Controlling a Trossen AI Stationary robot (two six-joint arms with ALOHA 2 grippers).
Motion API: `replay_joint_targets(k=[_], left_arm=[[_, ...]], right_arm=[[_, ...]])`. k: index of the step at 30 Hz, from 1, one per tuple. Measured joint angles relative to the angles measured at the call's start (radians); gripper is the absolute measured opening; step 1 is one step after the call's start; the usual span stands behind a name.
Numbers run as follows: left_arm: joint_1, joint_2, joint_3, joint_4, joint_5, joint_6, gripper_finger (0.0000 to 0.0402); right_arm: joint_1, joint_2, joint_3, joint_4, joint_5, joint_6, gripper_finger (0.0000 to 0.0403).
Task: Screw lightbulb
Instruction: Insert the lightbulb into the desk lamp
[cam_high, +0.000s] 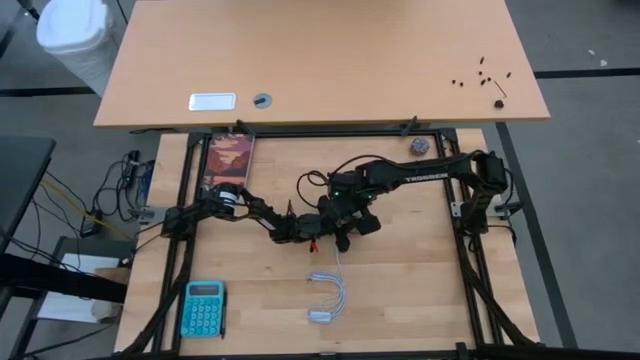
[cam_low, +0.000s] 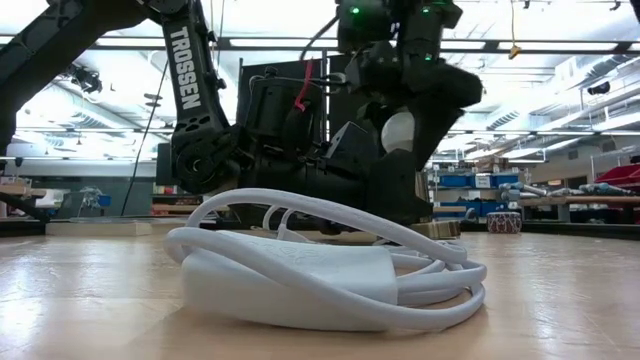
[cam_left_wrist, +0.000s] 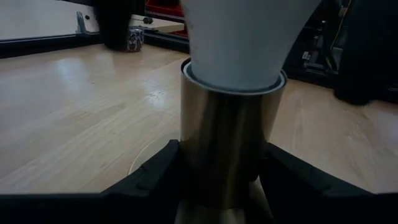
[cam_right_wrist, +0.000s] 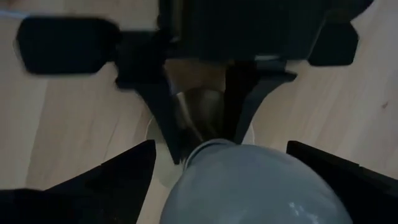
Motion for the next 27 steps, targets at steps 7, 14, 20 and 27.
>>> replay_joint_targets(k=[7,14,20,27], left_arm=[[0.000,0.000,0.000,0.001,-0.001,0.000,0.0198],[0.000,0.000,0.000,0.000,-0.001,-0.001,0.0198],[0.000,0.000,0.000,0.000,-0.001,0.002,0.0198],[0.000,0.000,0.000,0.000,-0.001,-0.002,0.0198]], right_arm=[[-0.003,0.094,0.127,-0.134,0.028,0.010,0.0369],[-0.012,0.097,0.138,-0.169,0.027,0.009,0.0368],[-0.005,0.097,0.138,-0.196,0.056,0.008,0.0368],[0.004,0.103,0.179,-0.266,0.060,0.005,0.0357]])
